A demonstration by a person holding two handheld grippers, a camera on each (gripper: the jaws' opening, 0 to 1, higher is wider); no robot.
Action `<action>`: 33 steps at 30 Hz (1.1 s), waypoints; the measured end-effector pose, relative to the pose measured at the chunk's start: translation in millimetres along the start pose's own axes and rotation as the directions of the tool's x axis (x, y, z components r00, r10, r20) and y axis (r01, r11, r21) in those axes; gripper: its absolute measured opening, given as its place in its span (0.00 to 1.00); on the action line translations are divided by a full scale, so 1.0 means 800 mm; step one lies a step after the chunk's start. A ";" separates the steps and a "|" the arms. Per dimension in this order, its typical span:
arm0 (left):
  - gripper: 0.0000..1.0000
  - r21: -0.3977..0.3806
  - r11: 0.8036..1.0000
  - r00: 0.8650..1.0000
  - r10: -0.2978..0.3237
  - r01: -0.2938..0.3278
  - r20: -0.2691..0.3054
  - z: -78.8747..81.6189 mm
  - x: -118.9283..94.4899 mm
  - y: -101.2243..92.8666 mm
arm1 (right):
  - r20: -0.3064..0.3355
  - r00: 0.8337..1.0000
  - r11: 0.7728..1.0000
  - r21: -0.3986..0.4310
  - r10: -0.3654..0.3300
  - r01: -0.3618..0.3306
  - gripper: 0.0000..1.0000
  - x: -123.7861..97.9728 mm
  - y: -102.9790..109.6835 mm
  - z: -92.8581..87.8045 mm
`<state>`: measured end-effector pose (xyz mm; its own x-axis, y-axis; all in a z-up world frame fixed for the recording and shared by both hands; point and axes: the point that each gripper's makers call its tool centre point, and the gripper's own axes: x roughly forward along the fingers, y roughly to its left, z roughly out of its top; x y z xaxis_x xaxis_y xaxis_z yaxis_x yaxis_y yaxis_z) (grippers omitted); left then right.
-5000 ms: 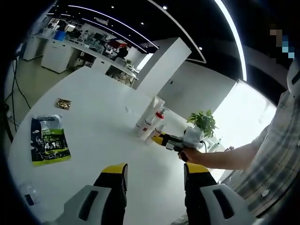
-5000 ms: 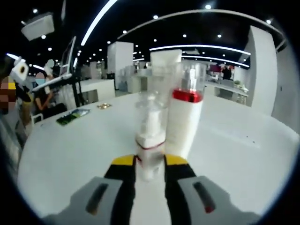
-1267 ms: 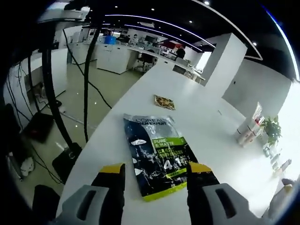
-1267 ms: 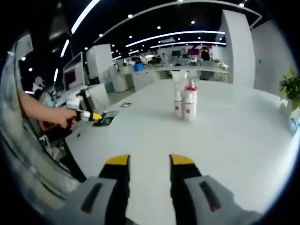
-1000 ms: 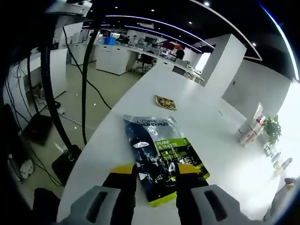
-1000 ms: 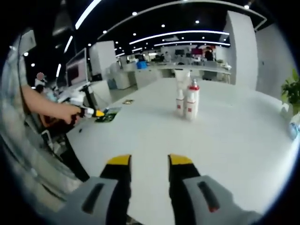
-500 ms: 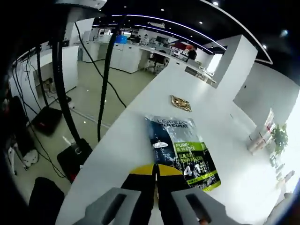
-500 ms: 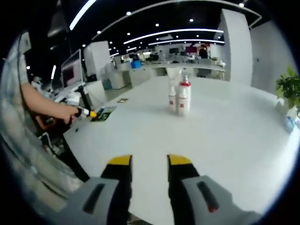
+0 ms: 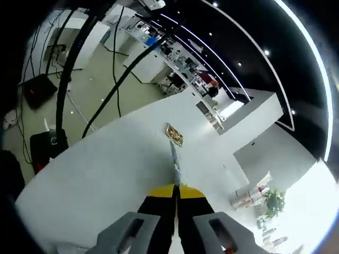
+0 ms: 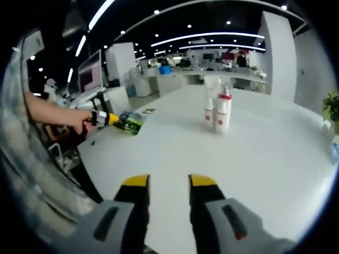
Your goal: Arrange the skincare products in the storage area until every visible bottle or jar stands upright without overlapping.
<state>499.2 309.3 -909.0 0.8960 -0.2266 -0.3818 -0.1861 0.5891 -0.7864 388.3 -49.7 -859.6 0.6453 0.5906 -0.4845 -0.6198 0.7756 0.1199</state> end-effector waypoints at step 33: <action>0.00 -0.198 0.737 0.728 -0.673 0.647 -0.127 -0.084 -0.102 -0.292 | 0.442 0.844 0.571 0.624 0.306 -0.534 0.60 0.062 0.053 0.152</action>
<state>442.4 138.1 -727.3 0.7265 -0.6604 0.1898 0.3625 0.1337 -0.9223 448.3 39.5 -773.4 0.5522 0.8337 0.0107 -0.4192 0.2665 0.8679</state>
